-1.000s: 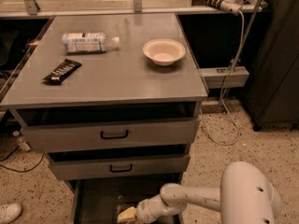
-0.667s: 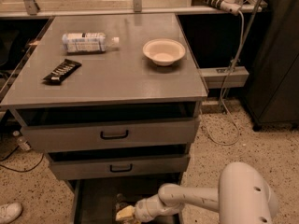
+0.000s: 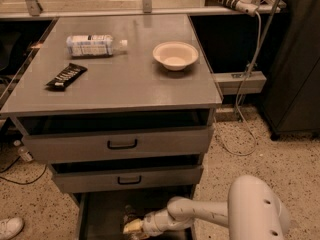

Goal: Place water bottle into bottom drawer

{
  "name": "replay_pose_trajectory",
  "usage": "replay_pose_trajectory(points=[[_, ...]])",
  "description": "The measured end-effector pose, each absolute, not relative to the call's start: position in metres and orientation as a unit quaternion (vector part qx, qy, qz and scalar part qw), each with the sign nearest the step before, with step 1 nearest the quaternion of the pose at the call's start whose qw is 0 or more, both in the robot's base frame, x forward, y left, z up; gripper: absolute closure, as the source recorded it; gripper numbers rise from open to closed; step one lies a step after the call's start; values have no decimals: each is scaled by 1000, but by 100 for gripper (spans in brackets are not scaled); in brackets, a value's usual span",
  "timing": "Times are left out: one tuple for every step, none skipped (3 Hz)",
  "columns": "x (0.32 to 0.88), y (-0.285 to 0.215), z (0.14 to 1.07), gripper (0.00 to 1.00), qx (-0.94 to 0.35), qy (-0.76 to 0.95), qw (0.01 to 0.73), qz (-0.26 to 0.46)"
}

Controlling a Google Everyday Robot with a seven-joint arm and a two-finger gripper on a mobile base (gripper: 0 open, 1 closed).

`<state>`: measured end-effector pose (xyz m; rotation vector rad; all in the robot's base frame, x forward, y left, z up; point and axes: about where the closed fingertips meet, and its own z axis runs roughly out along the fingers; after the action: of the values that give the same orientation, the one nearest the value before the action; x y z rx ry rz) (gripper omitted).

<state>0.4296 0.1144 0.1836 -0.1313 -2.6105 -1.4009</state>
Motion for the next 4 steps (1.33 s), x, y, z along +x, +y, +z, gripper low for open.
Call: replay_pose_trajectory(points=[[433,116,173,100,-50,-881,80,-465],[422,113,157,100,-62,-888,73,-449],[413,115,151,100,-64,-889,75,-448],[408,116,147,100,-69,-885,80,-453]])
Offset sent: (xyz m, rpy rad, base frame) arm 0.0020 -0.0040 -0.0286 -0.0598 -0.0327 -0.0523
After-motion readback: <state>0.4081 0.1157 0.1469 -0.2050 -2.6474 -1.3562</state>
